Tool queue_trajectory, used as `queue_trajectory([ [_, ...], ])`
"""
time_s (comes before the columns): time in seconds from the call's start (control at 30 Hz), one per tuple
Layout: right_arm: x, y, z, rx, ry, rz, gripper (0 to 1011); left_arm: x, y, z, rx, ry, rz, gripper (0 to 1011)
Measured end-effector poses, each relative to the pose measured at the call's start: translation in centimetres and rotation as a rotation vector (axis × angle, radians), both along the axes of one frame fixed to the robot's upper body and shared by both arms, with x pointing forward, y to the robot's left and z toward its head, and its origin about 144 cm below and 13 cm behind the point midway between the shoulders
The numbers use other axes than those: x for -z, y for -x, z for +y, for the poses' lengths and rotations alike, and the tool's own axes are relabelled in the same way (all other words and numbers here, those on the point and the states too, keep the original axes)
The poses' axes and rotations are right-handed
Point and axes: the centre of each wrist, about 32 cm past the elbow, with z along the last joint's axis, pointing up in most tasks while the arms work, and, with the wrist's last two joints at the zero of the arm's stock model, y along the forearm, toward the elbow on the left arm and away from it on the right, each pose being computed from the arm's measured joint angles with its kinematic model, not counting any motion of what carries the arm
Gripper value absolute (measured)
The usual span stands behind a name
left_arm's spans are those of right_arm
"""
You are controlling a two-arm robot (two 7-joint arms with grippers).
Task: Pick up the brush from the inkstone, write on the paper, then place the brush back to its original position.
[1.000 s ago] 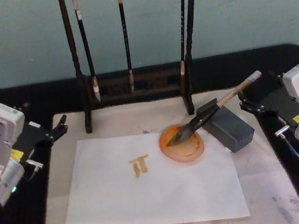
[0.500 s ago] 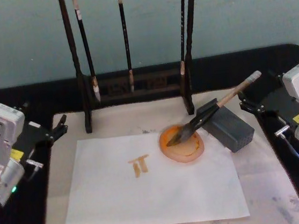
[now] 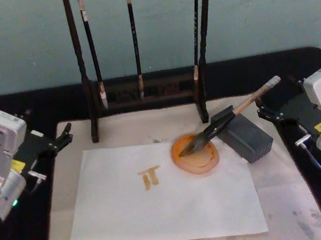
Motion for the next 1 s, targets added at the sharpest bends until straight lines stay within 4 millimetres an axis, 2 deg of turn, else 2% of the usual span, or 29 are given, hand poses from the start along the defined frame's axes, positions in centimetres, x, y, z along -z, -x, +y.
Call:
queue_trajectory([
  [1.0,0.0,0.0,0.0,0.0,0.0,0.0,1000,0.0,0.0,0.0,0.0,0.0,0.0,1010],
])
